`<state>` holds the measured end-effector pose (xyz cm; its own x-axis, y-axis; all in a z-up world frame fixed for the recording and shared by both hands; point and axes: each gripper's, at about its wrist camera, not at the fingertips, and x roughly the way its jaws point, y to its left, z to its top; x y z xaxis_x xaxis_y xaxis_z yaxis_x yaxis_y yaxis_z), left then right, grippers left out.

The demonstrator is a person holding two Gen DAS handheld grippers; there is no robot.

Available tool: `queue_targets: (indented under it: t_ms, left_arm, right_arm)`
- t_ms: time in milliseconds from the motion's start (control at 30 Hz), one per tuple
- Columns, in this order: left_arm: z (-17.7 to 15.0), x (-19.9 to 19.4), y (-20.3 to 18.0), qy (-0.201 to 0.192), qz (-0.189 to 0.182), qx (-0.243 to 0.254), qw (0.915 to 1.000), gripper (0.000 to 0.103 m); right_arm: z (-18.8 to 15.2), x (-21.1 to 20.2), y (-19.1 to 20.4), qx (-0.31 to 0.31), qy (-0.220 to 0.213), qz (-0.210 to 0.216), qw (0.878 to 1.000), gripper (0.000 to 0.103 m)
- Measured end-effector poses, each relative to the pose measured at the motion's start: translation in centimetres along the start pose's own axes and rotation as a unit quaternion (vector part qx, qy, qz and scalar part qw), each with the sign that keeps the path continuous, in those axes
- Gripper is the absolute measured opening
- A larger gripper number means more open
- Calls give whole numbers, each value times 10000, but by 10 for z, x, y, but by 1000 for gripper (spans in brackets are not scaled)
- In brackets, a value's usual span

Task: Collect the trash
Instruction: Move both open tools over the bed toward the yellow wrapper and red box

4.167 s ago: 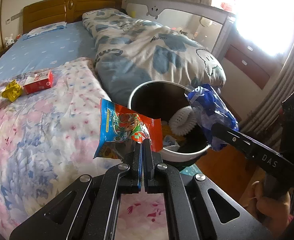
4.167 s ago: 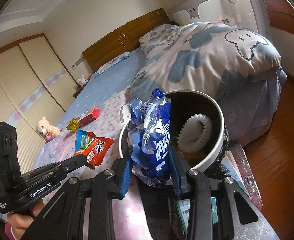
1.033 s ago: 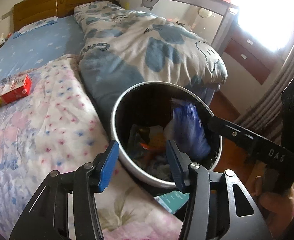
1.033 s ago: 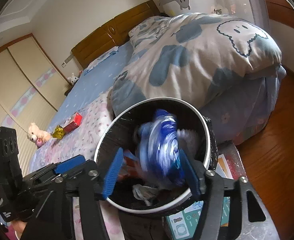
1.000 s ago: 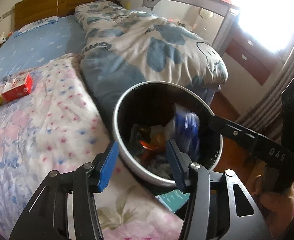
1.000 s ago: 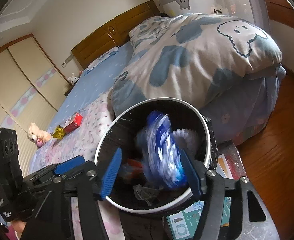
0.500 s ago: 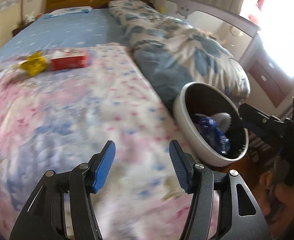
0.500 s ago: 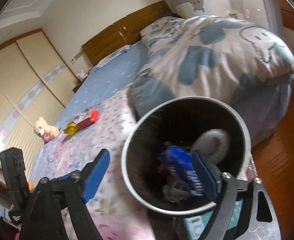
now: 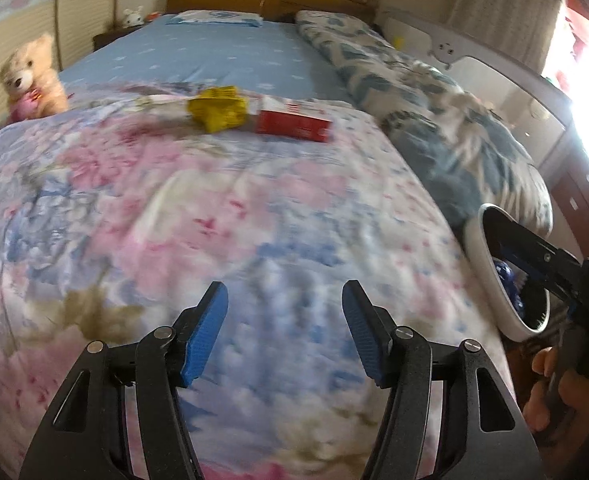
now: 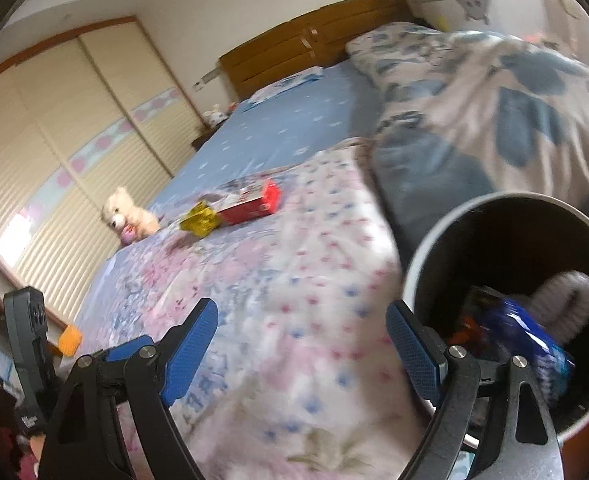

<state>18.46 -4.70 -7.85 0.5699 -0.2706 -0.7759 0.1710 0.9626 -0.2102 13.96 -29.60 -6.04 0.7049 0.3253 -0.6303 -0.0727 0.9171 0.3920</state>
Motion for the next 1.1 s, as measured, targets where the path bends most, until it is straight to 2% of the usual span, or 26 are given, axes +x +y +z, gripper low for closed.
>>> queue_targets:
  t_ms: [333,567,733,800,933,1100]
  left_arm:
    - [39,32,30,79,344,-99,9993,60]
    - [80,65,44,134,538,0,9985,61]
    - [111,90,56,154,568,101,9982,62]
    - [119,98,61,154,533,128,9984,62]
    - [134,113,72,175,323,123,9993,62]
    - [143,124,74,174,46,155,9997,62]
  right_arm:
    - [29,62,24,-594,394,306,9970,88]
    - [63,118,38,-1246,820,540,9873,88]
    - [82,156,53,-1808,1100,692,9749,88]
    - [88,170,62,-2144,1221,760,9661,88]
    - [97,195,77,-2811,1410,789,9460,88]
    - [110,221,78,-3194,1606,984,9287,88]
